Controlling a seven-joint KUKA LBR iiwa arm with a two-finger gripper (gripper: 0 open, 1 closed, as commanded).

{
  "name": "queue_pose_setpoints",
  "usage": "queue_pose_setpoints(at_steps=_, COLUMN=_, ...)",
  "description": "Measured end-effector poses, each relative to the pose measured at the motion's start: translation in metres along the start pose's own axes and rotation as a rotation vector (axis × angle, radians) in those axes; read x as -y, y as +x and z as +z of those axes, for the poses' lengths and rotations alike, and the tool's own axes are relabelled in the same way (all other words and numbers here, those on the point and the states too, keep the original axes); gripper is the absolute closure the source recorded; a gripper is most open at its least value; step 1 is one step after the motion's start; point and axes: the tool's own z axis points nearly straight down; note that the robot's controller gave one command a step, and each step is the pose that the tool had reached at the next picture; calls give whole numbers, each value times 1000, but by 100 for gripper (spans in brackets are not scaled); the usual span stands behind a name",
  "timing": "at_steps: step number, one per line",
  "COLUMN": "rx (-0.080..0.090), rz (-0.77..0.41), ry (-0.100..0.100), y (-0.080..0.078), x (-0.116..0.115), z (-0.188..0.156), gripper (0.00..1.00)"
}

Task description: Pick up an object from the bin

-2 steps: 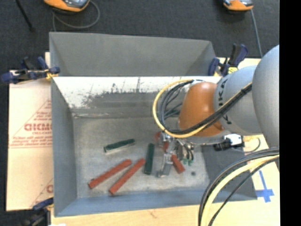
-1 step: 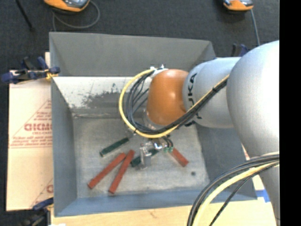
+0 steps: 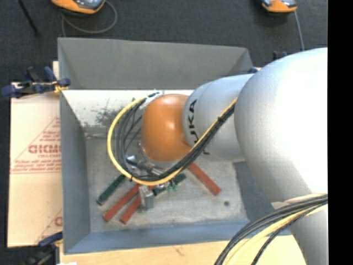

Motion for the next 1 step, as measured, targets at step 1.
queue_pose_setpoints(at_steps=1, rx=1, rz=6, ry=2, y=0, x=4, z=-1, gripper=100)
